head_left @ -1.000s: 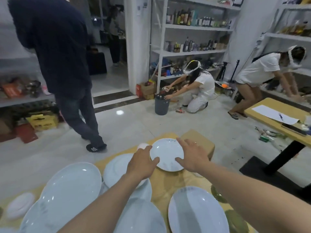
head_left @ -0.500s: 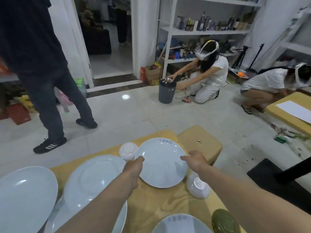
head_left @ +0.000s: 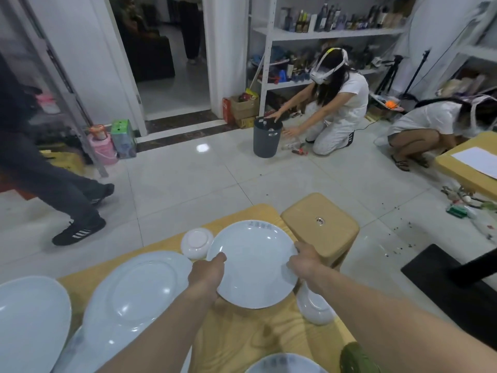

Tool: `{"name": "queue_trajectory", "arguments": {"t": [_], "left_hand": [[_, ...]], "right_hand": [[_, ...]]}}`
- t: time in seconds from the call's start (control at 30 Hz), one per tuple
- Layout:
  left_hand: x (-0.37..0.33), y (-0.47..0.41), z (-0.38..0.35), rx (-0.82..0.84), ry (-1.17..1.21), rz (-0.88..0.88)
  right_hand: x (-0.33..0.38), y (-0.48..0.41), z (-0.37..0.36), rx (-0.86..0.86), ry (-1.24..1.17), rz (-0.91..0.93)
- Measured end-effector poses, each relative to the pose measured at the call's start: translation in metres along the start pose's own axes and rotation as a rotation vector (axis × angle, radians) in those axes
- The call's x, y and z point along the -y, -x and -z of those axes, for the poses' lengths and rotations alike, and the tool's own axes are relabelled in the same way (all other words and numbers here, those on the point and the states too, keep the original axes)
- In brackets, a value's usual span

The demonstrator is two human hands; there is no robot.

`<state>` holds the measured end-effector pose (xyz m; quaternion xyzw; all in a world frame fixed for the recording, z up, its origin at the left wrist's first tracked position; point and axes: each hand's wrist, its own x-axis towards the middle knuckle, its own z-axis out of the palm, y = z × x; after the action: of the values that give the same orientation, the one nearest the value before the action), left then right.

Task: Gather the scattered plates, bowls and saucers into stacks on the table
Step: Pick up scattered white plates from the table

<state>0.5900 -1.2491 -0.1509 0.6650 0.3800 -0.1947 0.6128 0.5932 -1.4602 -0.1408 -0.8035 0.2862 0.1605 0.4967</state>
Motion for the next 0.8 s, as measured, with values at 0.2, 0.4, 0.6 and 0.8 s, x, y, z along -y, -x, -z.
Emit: {"name": "queue_trajectory", "arguments": {"t": [0.2, 0.4, 0.6, 0.8], "left_hand": [[-0.014, 0.026, 0.022, -0.022, 0.011, -0.049], [-0.031, 0.073, 0.079, -0.004, 0.032, -0.124], [-0.024, 0.132, 0.177, -0.034, 0.096, -0.221], [0.012, 0.192, 0.307, -0.115, 0.027, -0.304]], "right_hand": [[0.019, 0.039, 0.011, -0.046, -0.080, 0.052], [0.048, 0.107, 0.005, -0.037, -0.140, 0.134], [0.072, 0.204, -0.036, -0.024, -0.194, 0.226], [0.077, 0.299, -0.109, -0.009, -0.180, 0.255]]}}
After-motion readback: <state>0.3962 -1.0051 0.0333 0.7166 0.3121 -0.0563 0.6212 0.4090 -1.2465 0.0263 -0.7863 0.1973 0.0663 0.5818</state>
